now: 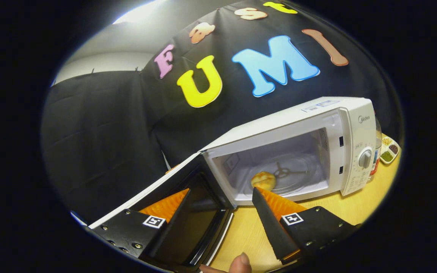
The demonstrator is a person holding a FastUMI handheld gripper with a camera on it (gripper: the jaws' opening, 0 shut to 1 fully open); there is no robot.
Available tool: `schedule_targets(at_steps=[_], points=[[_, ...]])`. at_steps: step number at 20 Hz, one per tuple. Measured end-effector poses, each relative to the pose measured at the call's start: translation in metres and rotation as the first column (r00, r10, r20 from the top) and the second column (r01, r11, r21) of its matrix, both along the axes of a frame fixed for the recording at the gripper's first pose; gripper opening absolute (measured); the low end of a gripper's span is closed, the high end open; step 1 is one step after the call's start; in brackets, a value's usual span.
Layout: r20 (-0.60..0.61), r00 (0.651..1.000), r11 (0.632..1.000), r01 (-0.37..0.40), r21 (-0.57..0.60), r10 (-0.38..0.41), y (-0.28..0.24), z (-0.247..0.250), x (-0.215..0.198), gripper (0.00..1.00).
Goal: Open the microwave, put the food inside, and close the microwave door.
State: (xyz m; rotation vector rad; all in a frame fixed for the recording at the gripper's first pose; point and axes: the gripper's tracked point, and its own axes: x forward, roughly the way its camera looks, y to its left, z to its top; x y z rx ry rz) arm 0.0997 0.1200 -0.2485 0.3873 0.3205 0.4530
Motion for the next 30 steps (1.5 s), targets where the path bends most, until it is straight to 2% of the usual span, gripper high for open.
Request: schedule_targets(at_steps=[4, 9, 11, 15, 17, 21, 24, 27, 28, 29, 30], points=[[0.123, 0.989, 0.996, -0.084, -0.027, 0.087, 0.015, 0.04, -0.056, 0.96], [0.223, 0.951, 0.976, -0.217, -0.018, 0.215, 0.047, 0.082, -0.128, 0.96], [0.272, 0.92, 0.96, -0.274, -0.066, 0.281, 0.062, 0.091, -0.156, 0.96], [0.385, 0.827, 0.913, -0.366, -0.182, 0.409, 0.104, 0.105, -0.214, 0.96], [0.39, 0.806, 0.896, -0.404, -0.186, 0.445, 0.122, 0.099, -0.23, 0.95], [0.381, 0.783, 0.87, -0.451, -0.199, 0.492, 0.143, 0.082, -0.235, 0.93], [0.353, 0.784, 0.859, -0.455, -0.234, 0.511, 0.159, 0.058, -0.236, 0.93], [0.31, 0.79, 0.847, -0.469, -0.249, 0.529, 0.169, 0.032, -0.229, 0.84], [0.296, 0.792, 0.844, -0.477, -0.246, 0.534, 0.17, 0.028, -0.228, 0.84], [0.282, 0.798, 0.844, -0.479, -0.241, 0.533, 0.175, 0.021, -0.224, 0.73], [0.27, 0.814, 0.855, -0.463, -0.235, 0.515, 0.173, 0.015, -0.218, 0.68]])
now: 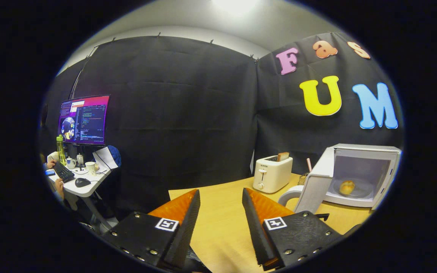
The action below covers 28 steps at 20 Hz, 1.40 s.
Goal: Open the microwave, put the food inside, and close the microwave door.
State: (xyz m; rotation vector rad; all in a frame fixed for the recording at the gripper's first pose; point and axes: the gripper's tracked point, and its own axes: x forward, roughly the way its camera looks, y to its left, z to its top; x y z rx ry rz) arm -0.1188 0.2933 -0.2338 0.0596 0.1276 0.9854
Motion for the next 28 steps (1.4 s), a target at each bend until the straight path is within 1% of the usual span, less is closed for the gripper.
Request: schedule_targets(at_steps=[1, 2, 3, 4, 5, 6, 8, 9, 10, 11, 14, 18, 22, 25, 28], points=[[-0.016, 1.0, 1.0, 0.015, -0.002, -0.015, -0.003, -0.004, 0.004, 0.49], [-0.037, 0.999, 1.0, 0.012, -0.001, -0.012, 0.001, -0.01, 0.006, 0.43], [-0.056, 0.998, 1.0, -0.003, 0.002, 0.003, 0.005, -0.015, 0.005, 0.4], [-0.063, 0.997, 0.999, 0.032, -0.029, -0.033, 0.006, -0.024, 0.014, 0.41], [-0.062, 0.994, 0.995, 0.081, -0.059, -0.085, -0.002, -0.034, 0.025, 0.23], [-0.072, 0.993, 0.993, 0.093, -0.067, -0.097, -0.003, -0.04, 0.031, 0.06], [-0.09, 0.977, 0.978, 0.184, -0.101, -0.194, -0.018, -0.053, 0.051, 0.06], [-0.12, 0.973, 0.98, 0.188, -0.068, -0.195, -0.019, -0.056, 0.058, 0.06], [-0.154, 0.967, 0.979, 0.197, -0.044, -0.202, -0.02, -0.054, 0.054, 0.03], [-0.165, 0.964, 0.978, 0.204, -0.044, -0.208, -0.027, -0.054, 0.054, 0.01], [-0.121, 0.96, 0.967, 0.248, -0.061, -0.253, -0.049, -0.05, 0.049, 0.01], [-0.125, 0.929, 0.937, 0.342, -0.069, -0.348, -0.095, -0.052, 0.06, 0.01], [-0.039, 0.882, 0.881, 0.466, -0.079, -0.47, -0.15, -0.035, 0.083, 0.01], [-0.045, 0.84, 0.84, 0.536, -0.08, -0.54, -0.187, -0.036, 0.104, 0.01], [-0.062, 0.78, 0.781, 0.617, -0.092, -0.623, -0.225, -0.04, 0.13, 0.01]])
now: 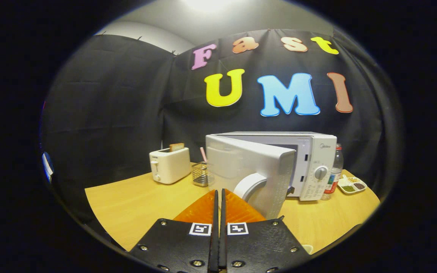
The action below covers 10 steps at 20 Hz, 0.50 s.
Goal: Open the microwave, put the food inside, and close the microwave door.
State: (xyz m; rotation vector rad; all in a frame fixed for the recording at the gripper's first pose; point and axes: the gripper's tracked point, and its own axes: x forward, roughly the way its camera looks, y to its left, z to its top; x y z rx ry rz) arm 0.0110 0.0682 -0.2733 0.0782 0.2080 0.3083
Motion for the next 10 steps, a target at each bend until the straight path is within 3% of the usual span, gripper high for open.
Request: schedule_targets(at_steps=[5, 10], points=[[-0.005, 0.988, 0.987, 0.157, -0.007, -0.158, -0.056, -0.008, 0.051, 0.01], [-0.011, 0.964, 0.964, 0.265, -0.026, -0.265, -0.094, -0.023, 0.091, 0.01]])
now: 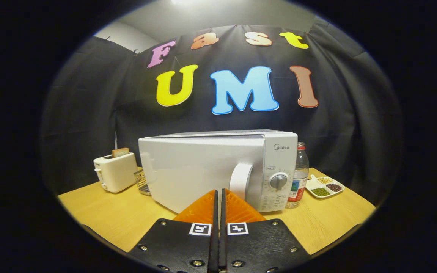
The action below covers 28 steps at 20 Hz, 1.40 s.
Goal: Open the microwave, put the food inside, and close the microwave door.
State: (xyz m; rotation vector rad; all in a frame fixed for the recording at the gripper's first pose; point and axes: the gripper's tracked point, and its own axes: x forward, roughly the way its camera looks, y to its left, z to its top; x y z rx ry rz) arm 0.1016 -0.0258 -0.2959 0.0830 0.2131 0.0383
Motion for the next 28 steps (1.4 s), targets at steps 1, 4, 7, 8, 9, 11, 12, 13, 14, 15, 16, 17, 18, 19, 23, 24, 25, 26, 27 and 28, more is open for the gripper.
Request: schedule_targets(at_steps=[1, 4, 7, 8, 9, 11, 12, 13, 14, 15, 16, 17, 18, 19, 23, 24, 25, 26, 27, 28], points=[[0.005, 1.0, 1.0, 0.016, -0.014, -0.015, -0.005, -0.001, 0.005, 0.01], [0.021, 0.999, 0.998, 0.051, -0.042, -0.05, -0.019, -0.002, 0.023, 0.01], [0.013, 0.996, 0.996, 0.083, -0.044, -0.083, -0.03, -0.005, 0.042, 0.01], [0.011, 0.995, 0.994, 0.095, -0.049, -0.095, -0.033, -0.006, 0.049, 0.01], [0.007, 0.994, 0.993, 0.107, -0.058, -0.107, -0.036, -0.008, 0.058, 0.01], [0.015, 0.992, 0.99, 0.124, -0.071, -0.123, -0.037, -0.006, 0.067, 0.01], [0.006, 0.991, 0.986, 0.136, -0.098, -0.136, -0.038, -0.007, 0.065, 0.02], [0.027, 0.99, 0.984, 0.142, -0.11, -0.14, -0.035, -0.003, 0.07, 0.05], [0.032, 0.988, 0.978, 0.155, -0.142, -0.152, -0.033, -0.004, 0.064, 0.06], [0.039, 0.986, 0.973, 0.166, -0.159, -0.162, -0.037, -0.005, 0.071, 0.1], [0.039, 0.985, 0.973, 0.17, -0.158, -0.165, -0.037, -0.006, 0.071, 0.1], [0.04, 0.986, 0.974, 0.169, -0.152, -0.164, -0.036, -0.006, 0.07, 0.1], [0.035, 0.987, 0.976, 0.161, -0.148, -0.158, -0.036, -0.006, 0.071, 0.1], [0.028, 0.988, 0.976, 0.156, -0.15, -0.154, -0.036, -0.006, 0.071, 0.1], [-0.032, 0.994, 0.987, 0.101, -0.123, -0.105, -0.031, -0.004, 0.067, 0.1], [-0.041, 0.994, 0.989, 0.092, -0.115, -0.098, -0.031, -0.002, 0.064, 0.1], [-0.043, 0.994, 0.989, 0.091, -0.119, -0.097, -0.032, 0.002, 0.06, 0.1], [-0.048, 0.995, 0.989, 0.084, -0.119, -0.09, -0.03, 0.006, 0.054, 0.1], [-0.051, 0.995, 0.991, 0.076, -0.11, -0.082, -0.026, 0.009, 0.045, 0.1], [-0.051, 0.996, 0.994, 0.062, -0.092, -0.067, -0.02, 0.014, 0.037, 0.1]])
